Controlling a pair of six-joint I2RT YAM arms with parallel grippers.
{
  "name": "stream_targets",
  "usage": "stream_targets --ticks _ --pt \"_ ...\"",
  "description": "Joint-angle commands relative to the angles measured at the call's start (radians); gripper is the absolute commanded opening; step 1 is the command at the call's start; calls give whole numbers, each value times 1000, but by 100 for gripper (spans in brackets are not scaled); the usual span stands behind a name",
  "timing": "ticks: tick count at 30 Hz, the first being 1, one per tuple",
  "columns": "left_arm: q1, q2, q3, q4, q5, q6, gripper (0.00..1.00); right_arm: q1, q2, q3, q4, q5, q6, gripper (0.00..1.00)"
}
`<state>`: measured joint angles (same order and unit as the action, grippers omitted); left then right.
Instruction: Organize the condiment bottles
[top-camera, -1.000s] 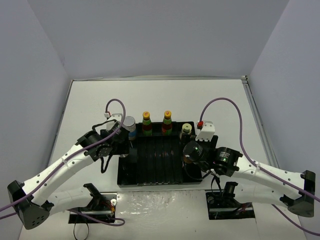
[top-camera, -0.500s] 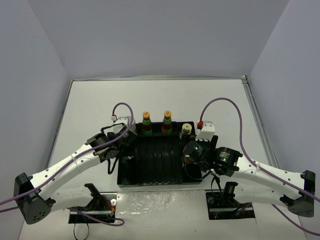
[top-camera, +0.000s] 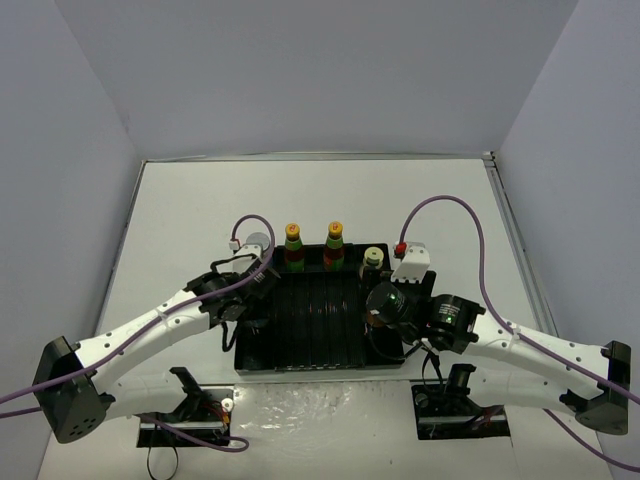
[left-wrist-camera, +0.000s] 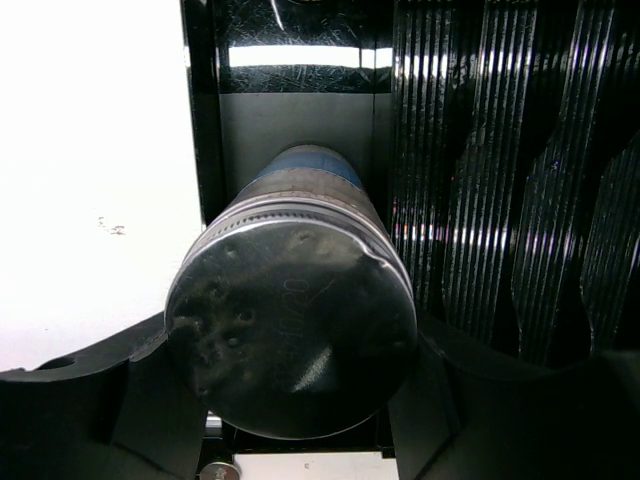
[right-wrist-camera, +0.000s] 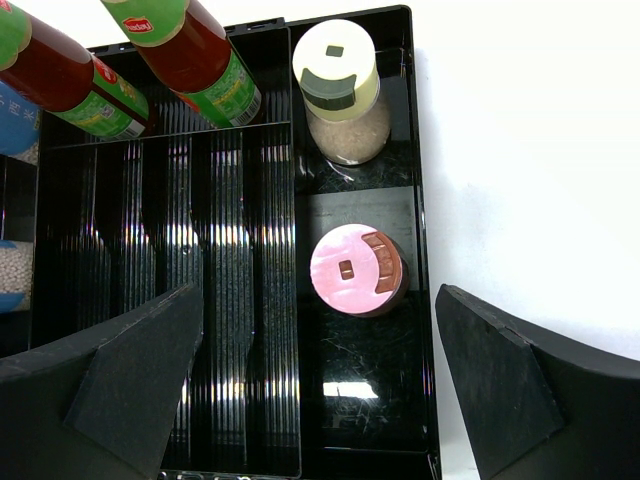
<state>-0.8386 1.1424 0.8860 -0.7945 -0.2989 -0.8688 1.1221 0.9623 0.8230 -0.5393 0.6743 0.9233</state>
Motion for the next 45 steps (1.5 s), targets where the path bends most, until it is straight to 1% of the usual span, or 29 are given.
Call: stream_targets --ticks 1,2,4,6,9,10,12,17,19,21,26,45 --pt "-9 8 36 69 -10 -14 1 9 10 15 28 48 22 100" --pt "-10 11 36 69 -9 -13 4 8 10 15 30 48 22 100" --pt "-12 17 35 67 -9 -17 15 8 10 14 30 48 22 100" --pt "-14 21 36 66 -7 -24 22 8 9 12 30 47 22 100" --pt "-19 25 36 64 -3 -35 36 8 9 10 33 47 22 100" --pt "-20 25 35 63 -3 -37 38 8 9 10 36 46 22 100" --pt "-20 26 32 60 -3 -40 48 10 10 7 38 44 22 100" --pt "-20 25 27 57 -3 -47 66 8 4 5 38 44 20 100" --pt "-20 22 27 54 -5 -47 68 8 4 5 38 42 19 100" --pt "-20 19 30 49 -10 -49 72 8 4 8 39 43 16 100" --pt "-27 5 47 23 -23 -44 75 8 6 11 38 42 14 100" --pt "-73 -114 275 -132 -65 50 79 9 11 27 38 51 9 100"
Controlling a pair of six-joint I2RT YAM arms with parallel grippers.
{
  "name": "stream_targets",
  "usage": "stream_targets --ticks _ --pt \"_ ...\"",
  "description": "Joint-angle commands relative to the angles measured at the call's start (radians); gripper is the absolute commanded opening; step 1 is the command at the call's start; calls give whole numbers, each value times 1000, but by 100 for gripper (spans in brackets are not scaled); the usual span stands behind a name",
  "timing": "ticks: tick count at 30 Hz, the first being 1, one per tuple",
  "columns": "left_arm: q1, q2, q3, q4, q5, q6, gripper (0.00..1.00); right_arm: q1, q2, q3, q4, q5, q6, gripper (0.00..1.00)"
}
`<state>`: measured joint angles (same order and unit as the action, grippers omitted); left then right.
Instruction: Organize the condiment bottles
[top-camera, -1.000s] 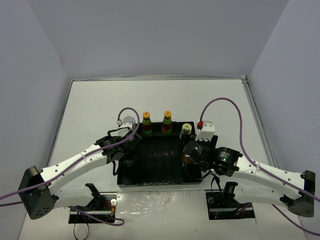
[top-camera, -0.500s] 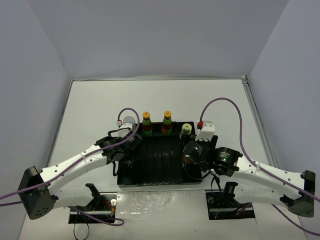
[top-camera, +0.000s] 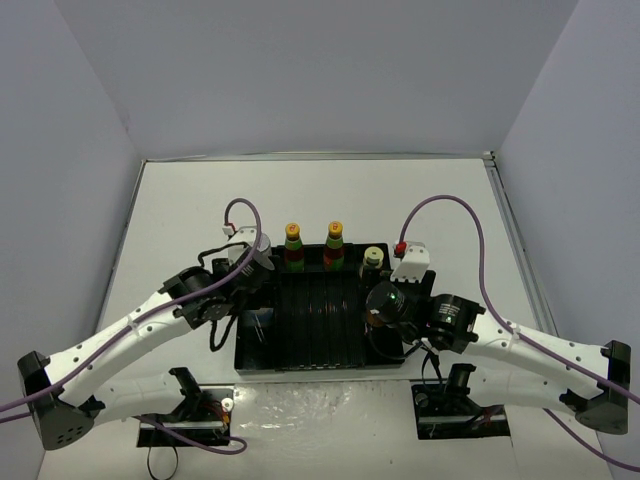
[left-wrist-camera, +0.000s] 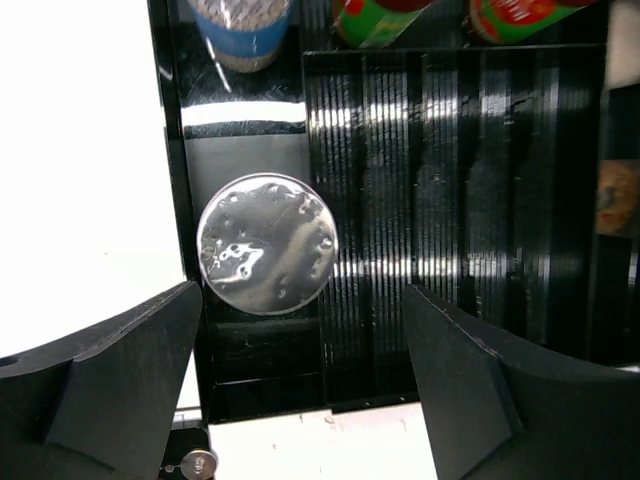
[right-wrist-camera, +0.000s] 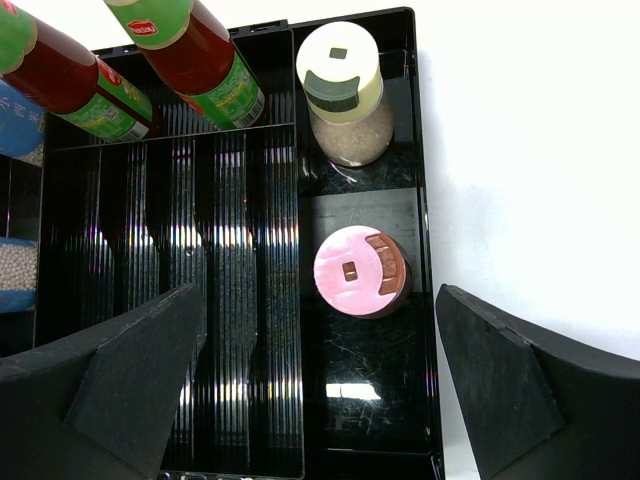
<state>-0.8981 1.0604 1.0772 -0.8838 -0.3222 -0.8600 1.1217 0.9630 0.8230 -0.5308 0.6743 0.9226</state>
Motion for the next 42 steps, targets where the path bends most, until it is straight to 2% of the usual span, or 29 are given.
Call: stream_targets --ticks 1,9,20,33,42 --pt "-13 -38 95 -46 -46 49 79 10 7 28 29 52 9 100" --pt "-13 -93 167 -71 -95 134 79 9 -7 35 29 63 0 100" --pt "-12 -147 211 -59 -232 294 80 10 -12 77 29 117 -30 100" --pt "3 -129 267 -15 -298 398 80 -38 11 230 31 171 -168 100" --pt "38 -166 254 48 -301 475 80 -152 5 346 29 133 -320 100"
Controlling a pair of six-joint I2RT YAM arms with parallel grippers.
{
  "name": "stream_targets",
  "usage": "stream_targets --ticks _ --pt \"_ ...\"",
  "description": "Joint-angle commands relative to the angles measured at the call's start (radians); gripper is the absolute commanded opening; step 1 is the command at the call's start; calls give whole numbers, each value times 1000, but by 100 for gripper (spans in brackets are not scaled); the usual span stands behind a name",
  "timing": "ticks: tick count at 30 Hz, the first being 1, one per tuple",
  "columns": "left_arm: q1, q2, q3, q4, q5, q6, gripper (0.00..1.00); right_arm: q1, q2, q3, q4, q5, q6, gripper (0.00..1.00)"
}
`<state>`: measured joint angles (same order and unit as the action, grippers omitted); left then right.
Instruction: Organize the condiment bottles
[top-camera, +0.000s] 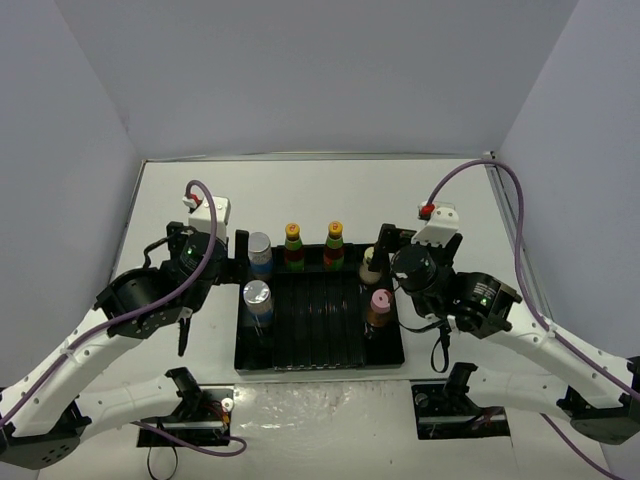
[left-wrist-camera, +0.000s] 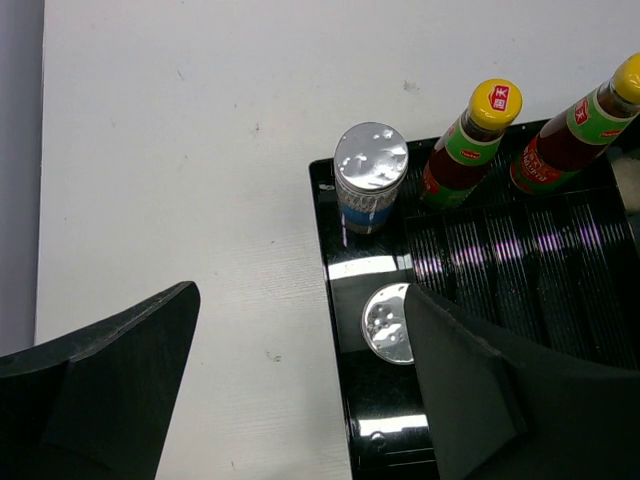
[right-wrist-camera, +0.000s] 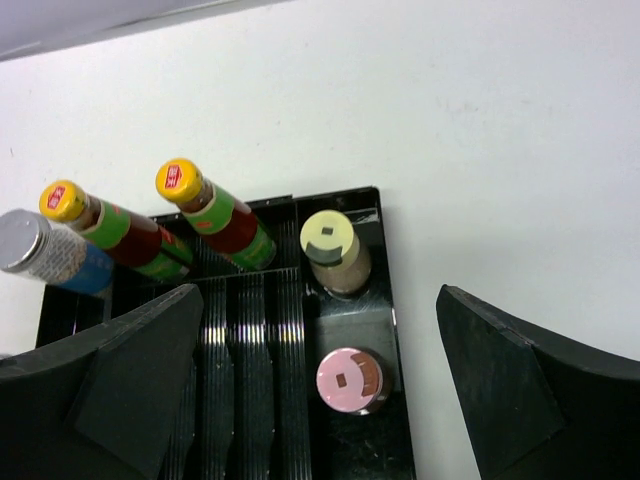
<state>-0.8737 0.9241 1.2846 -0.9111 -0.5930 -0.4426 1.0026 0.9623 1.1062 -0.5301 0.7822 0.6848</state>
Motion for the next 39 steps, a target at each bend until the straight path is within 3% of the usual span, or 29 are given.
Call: stream_targets --ticks 1,39 --pt "17 -31 43 76 -30 62 80 -44 3 65 28 18 -86 100" --pt "33 -46 47 89 -22 88 81 -81 -30 152 70 -31 -206 100"
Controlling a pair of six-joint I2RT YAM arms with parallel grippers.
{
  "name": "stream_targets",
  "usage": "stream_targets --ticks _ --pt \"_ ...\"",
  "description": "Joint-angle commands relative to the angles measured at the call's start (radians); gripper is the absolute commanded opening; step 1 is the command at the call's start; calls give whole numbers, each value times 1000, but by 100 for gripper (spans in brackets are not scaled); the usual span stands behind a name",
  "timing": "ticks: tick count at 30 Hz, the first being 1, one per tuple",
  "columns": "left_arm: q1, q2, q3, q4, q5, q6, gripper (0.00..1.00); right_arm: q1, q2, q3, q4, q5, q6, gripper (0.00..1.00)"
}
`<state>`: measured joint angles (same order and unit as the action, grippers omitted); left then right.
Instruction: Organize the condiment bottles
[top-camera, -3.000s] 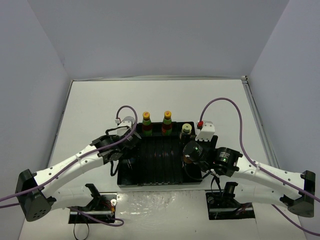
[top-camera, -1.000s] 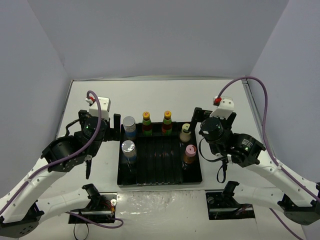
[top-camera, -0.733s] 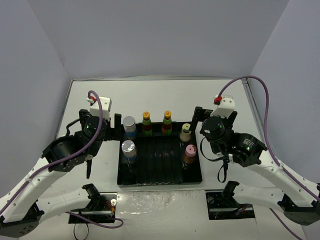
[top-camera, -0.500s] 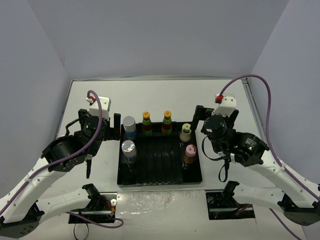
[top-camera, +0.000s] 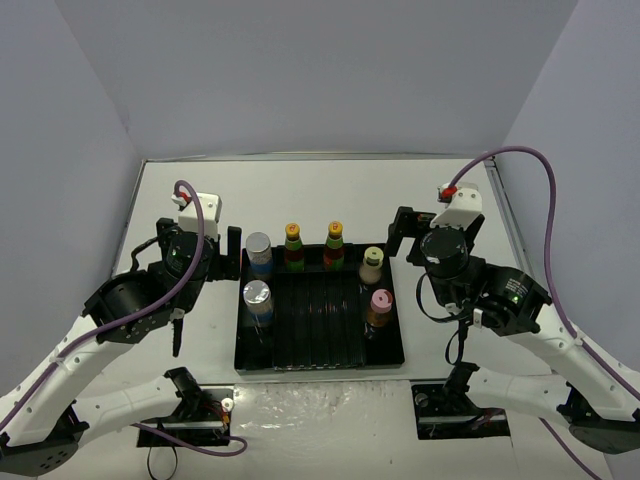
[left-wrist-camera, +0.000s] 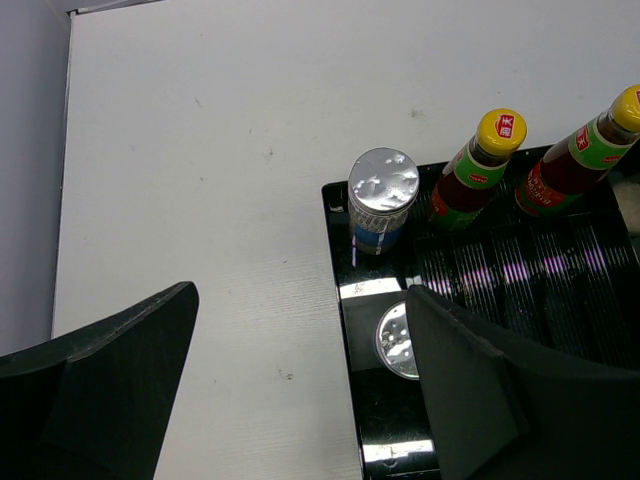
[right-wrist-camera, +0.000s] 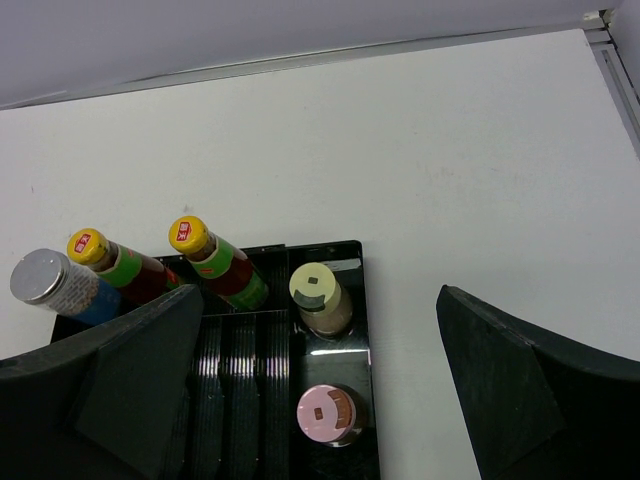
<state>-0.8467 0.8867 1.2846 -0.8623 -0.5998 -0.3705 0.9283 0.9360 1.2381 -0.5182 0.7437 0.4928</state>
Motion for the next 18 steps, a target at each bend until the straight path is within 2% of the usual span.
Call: stream_targets --ticks 1,18 --pt "6 -10 47 40 -15 16 81 -6 -5 20 59 7 -14 100" --pt "6 -19 42 36 -5 12 81 -6 -5 24 66 1 -13 100"
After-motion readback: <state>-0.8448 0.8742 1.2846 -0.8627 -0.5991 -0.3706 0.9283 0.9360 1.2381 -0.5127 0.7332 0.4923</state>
